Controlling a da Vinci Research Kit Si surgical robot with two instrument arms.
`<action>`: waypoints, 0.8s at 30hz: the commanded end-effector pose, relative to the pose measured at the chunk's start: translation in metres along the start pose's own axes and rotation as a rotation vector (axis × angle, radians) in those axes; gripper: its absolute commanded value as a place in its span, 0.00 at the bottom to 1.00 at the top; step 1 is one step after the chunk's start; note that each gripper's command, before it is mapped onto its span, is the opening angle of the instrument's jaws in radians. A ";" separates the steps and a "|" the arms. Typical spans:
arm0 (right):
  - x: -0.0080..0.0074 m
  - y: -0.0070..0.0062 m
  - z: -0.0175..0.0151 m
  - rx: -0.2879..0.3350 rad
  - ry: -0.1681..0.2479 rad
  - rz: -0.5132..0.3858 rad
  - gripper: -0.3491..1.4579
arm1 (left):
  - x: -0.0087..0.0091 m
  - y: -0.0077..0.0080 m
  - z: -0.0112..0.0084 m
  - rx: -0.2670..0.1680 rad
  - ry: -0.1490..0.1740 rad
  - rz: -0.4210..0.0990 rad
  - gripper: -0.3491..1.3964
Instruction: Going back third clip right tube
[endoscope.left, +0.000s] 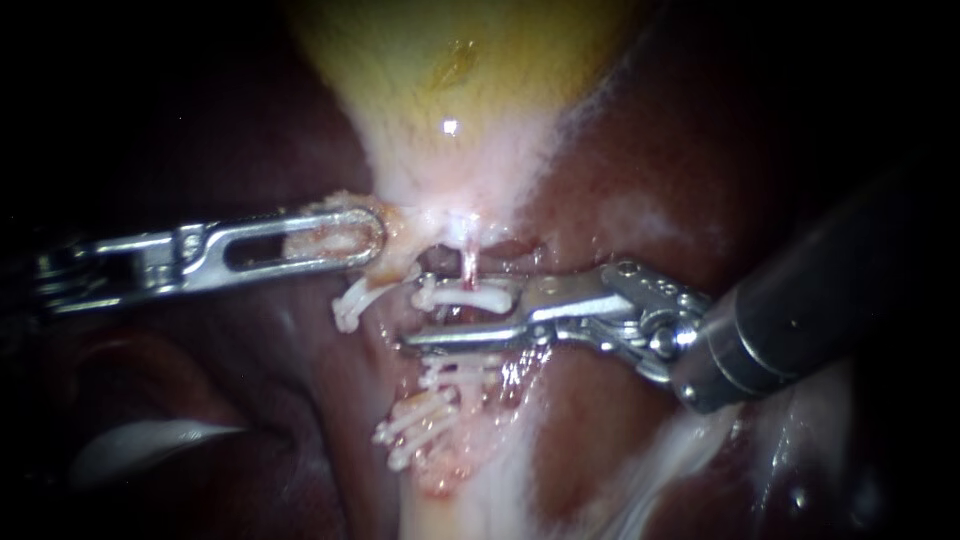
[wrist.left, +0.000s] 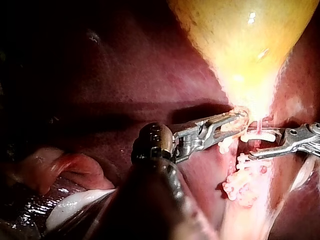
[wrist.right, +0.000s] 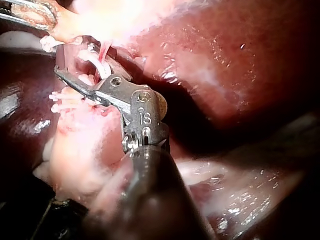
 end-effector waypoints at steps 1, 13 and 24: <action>-0.0002 0.0002 -0.0002 0.000 -0.001 -0.018 0.47 | 0.0000 0.0000 0.0000 -0.001 0.000 0.000 0.00; -0.0004 -0.0007 -0.0057 0.041 -0.019 -0.277 0.47 | 0.0001 -0.0001 -0.0001 -0.001 0.000 0.000 0.00; 0.0023 -0.0029 -0.0117 0.081 -0.038 -0.434 0.47 | 0.0000 -0.0001 -0.0001 -0.001 0.000 0.000 0.00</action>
